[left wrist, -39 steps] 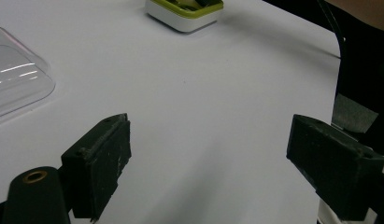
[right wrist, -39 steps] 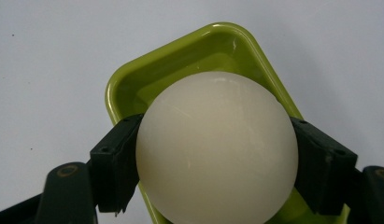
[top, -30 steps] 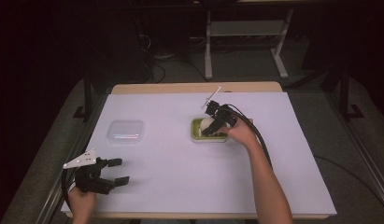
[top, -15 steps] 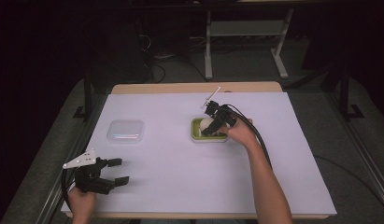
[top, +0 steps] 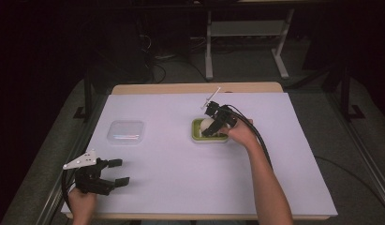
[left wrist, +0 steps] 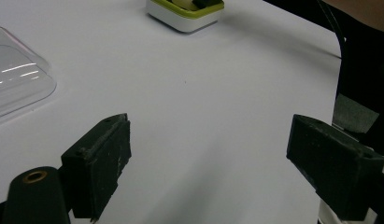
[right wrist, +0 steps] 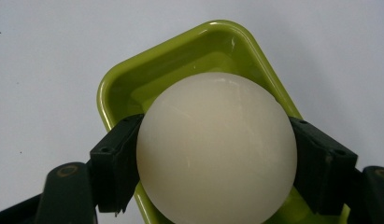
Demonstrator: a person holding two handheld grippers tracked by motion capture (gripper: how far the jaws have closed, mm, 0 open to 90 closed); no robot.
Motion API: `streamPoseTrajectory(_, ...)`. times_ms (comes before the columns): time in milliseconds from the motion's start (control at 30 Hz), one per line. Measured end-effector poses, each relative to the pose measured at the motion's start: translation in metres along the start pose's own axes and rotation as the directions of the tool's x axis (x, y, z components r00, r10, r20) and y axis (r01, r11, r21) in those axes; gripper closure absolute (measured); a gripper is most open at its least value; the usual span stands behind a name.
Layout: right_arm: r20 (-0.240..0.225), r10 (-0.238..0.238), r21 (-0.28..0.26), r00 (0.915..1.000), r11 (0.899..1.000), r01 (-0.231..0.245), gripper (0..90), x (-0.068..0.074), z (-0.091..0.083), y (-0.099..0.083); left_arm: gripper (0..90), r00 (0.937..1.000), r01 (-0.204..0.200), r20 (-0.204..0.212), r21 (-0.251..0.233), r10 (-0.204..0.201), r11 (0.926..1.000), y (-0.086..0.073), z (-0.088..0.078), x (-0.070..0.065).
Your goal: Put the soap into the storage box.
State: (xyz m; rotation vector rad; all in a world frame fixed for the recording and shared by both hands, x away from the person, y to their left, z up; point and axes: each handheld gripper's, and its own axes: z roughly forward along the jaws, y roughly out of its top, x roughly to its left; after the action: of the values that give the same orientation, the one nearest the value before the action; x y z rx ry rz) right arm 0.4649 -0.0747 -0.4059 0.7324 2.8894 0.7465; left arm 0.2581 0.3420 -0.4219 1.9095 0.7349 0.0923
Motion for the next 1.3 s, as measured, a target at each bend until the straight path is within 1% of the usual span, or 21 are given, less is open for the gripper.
streamPoseTrajectory(400,0.008,0.007,0.012,0.9999,1.0,-0.007,24.4,-0.0009,0.0001,-0.0013,13.1,1.0,-0.005,0.0,0.002,0.005,1.0,0.0001,0.0001,0.0004)
streamPoseTrajectory(667,0.018,0.003,0.019,0.9998,1.0,-0.004,24.3,-0.0013,0.0014,-0.0011,13.2,1.0,0.002,0.0,-0.002,-0.002,1.0,0.0,-0.0001,0.0001)
streamPoseTrajectory(1033,0.017,0.016,0.023,0.9997,1.0,-0.016,24.3,-0.0018,0.0012,-0.0024,13.2,1.0,-0.004,0.001,0.001,0.004,1.0,0.0001,0.0003,0.0003)
streamPoseTrajectory(1167,0.017,0.022,0.015,0.9996,1.0,-0.022,23.9,-0.0017,-0.0001,-0.003,13.1,1.0,-0.002,0.002,-0.001,0.002,1.0,0.0002,0.0003,0.0004)
streamPoseTrajectory(1267,0.02,0.019,-0.008,0.9996,1.0,-0.018,23.9,-0.002,-0.0041,-0.0038,13.1,1.0,0.001,0.002,-0.003,-0.001,1.0,0.0003,0.0006,0.0001)
streamPoseTrajectory(1300,0.021,0.021,-0.011,0.9996,1.0,-0.02,23.9,-0.0019,-0.0054,-0.004,13.2,1.0,-0.006,0.002,-0.001,0.006,1.0,0.0004,0.0006,0.0004)
